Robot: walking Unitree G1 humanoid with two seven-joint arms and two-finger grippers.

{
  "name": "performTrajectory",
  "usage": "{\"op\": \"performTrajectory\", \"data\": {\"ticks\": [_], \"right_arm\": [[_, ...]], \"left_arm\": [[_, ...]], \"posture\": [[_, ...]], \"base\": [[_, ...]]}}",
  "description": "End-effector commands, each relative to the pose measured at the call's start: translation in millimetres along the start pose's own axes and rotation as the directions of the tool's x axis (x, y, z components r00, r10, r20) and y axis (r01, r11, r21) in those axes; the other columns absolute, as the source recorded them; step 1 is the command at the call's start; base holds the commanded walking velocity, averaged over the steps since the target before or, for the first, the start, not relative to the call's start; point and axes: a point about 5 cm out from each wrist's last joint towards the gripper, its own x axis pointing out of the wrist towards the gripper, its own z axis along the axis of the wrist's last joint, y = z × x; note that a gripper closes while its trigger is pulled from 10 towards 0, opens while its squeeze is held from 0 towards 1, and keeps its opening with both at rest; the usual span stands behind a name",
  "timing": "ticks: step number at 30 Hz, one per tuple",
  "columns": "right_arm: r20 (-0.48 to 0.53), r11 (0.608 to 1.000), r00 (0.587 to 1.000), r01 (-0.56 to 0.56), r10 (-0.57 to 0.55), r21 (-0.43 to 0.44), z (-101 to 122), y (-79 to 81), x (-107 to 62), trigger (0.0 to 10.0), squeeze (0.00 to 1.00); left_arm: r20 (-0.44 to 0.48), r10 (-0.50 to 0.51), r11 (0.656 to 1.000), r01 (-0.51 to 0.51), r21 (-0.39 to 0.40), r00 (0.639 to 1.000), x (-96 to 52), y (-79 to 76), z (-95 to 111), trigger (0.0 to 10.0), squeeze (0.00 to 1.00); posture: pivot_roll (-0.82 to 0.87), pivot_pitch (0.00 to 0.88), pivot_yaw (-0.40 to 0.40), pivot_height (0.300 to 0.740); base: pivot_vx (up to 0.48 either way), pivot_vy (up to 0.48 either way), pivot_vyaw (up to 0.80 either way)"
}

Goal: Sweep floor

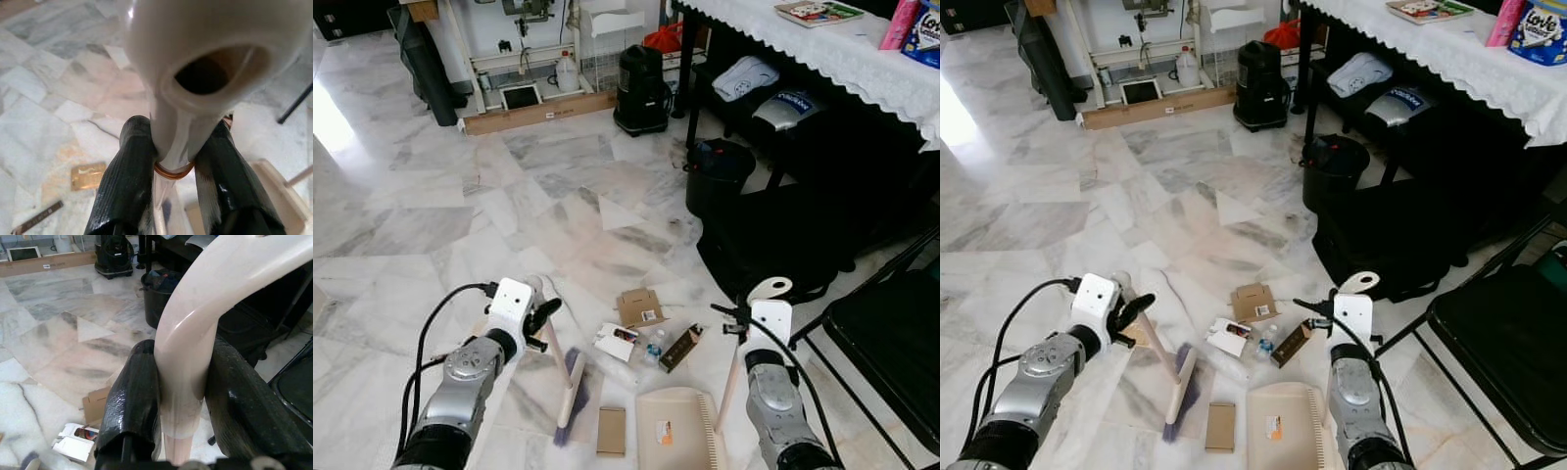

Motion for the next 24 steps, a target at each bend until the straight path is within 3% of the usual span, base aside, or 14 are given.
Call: {"op": "performTrajectory", "data": {"ticks": [1, 5, 6, 7, 8, 9, 14, 19, 24], "right_arm": [[-0.038, 1.000, 0.999, -0.018, 0.018, 0.003, -6.5, 4.5, -3.0, 10.0, 0.00], [-0.038, 1.000, 0.999, -0.017, 0.017, 0.002, -6.5, 4.3, -3.0, 10.0, 0.00], [-0.038, 1.000, 0.999, -0.017, 0.017, 0.002, -6.4, 4.2, -2.9, 10.0, 0.00], [-0.038, 1.000, 0.999, -0.017, 0.017, 0.002, -6.4, 4.2, -2.9, 10.0, 0.00], [-0.037, 1.000, 0.999, -0.017, 0.017, 0.002, -6.2, 4.1, -2.7, 10.0, 0.00], [-0.037, 1.000, 0.999, -0.017, 0.017, 0.002, -6.2, 4.1, -2.7, 10.0, 0.00], [-0.038, 1.000, 0.999, -0.016, 0.016, -0.001, -6.2, 3.4, -2.4, 10.0, 0.00], [-0.041, 1.000, 0.999, -0.014, 0.014, -0.003, -6.6, 2.2, -2.3, 10.0, 0.00], [-0.043, 1.000, 0.999, -0.014, 0.014, -0.003, -6.7, 2.1, -2.2, 10.0, 0.00]], "left_arm": [[-0.131, -0.045, 0.999, 0.044, -0.011, 0.990, -4.4, -4.1, -22.1, 10.0, 0.00], [-0.157, -0.068, 0.997, 0.061, -0.044, 0.985, -5.1, -6.2, -25.8, 10.0, 0.00], [-0.158, -0.072, 0.994, 0.058, -0.091, 0.985, -5.2, -6.6, -26.0, 10.0, 0.00], [-0.158, -0.072, 0.994, 0.058, -0.091, 0.985, -5.2, -6.6, -26.0, 10.0, 0.00], [-0.147, -0.069, 0.987, 0.046, -0.154, 0.987, -4.5, -6.9, -24.6, 10.0, 0.00], [-0.147, -0.069, 0.987, 0.046, -0.154, 0.987, -4.5, -6.9, -24.6, 10.0, 0.00], [-0.097, -0.029, 0.934, -0.008, -0.357, 0.995, -0.1, -3.8, -14.1, 10.0, 0.00], [-0.088, -0.003, 0.902, -0.035, -0.430, 0.996, 1.4, 1.5, -10.8, 10.0, 0.00], [-0.061, 0.023, 0.844, -0.052, -0.534, 0.998, 1.4, 7.6, -4.3, 10.0, 0.00]], "posture": [[-0.02, 0.069, 0.012, 0.740], [-0.02, 0.069, 0.012, 0.740], [-0.02, 0.069, 0.012, 0.740], [-0.02, 0.069, 0.012, 0.740], [-0.02, 0.071, 0.012, 0.740], [-0.02, 0.071, 0.012, 0.740], [-0.02, 0.074, 0.010, 0.740], [-0.02, 0.078, 0.009, 0.740], [-0.02, 0.081, 0.008, 0.740]], "base": [[0.000, 0.000, 0.00], [0.000, 0.000, 0.00], [0.000, 0.000, 0.00], [0.000, 0.000, 0.00], [0.000, 0.000, 0.00], [0.000, 0.000, 0.00], [0.000, 0.000, 0.00], [0.000, 0.000, 0.00], [0.000, 0.000, 0.00]]}}
